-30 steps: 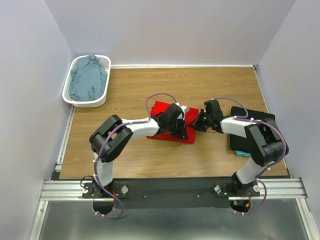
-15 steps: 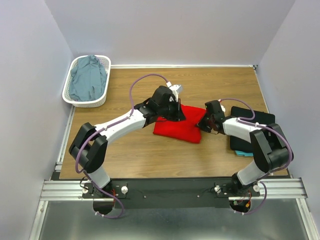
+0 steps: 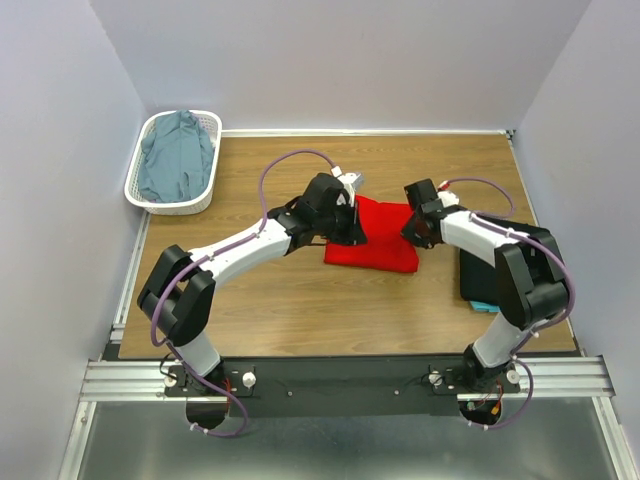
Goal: Fold and stack the t-shirts
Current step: Neatly place the folded tshirt to the corner
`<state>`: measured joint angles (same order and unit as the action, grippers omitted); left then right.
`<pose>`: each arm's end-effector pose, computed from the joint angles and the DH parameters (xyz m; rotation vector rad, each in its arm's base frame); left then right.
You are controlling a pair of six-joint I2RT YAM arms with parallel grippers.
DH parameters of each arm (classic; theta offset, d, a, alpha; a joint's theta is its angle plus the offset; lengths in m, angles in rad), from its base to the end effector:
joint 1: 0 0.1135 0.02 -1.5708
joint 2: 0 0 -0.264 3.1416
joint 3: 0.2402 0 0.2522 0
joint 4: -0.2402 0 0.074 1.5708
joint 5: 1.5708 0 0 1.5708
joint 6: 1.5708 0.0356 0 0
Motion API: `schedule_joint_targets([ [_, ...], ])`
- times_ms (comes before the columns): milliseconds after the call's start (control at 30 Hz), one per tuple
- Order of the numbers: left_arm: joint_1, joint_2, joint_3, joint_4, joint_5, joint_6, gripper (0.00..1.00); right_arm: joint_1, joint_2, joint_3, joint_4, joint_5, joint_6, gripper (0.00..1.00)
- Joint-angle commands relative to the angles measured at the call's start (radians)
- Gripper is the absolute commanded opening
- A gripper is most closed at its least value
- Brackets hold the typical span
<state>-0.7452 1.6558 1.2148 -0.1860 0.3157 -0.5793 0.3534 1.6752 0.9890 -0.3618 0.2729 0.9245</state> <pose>0.2695 -0.2637 0.2630 0.3887 2.3489 -1.0426 0.3121 0.1049 0.1735 0.8117 2.4309 0.1263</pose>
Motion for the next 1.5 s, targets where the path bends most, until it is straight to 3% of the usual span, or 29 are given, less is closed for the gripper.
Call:
schedule_joint_targets([
  [0, 0.009, -0.025, 0.014, -0.032, 0.006, 0.027, 0.00, -0.045, 0.063, 0.137, -0.149, 0.153, 0.033, 0.00],
  [433, 0.024, -0.039, 0.043, -0.073, 0.003, 0.045, 0.00, -0.217, 0.268, 0.646, -0.474, 0.322, 0.094, 0.00],
  [600, 0.024, -0.037, 0.054, -0.078, 0.011, 0.041, 0.00, -0.281, 0.302, 0.769, -0.624, 0.362, 0.152, 0.00],
  [1033, 0.024, -0.022, 0.088, -0.095, 0.034, 0.039, 0.00, -0.471, 0.253, 0.847, -0.772, 0.393, 0.175, 0.00],
  [1467, 0.015, 0.001, 0.130, -0.116, 0.043, 0.038, 0.00, -0.521, 0.144, 0.859, -0.830, 0.402, 0.154, 0.00],
])
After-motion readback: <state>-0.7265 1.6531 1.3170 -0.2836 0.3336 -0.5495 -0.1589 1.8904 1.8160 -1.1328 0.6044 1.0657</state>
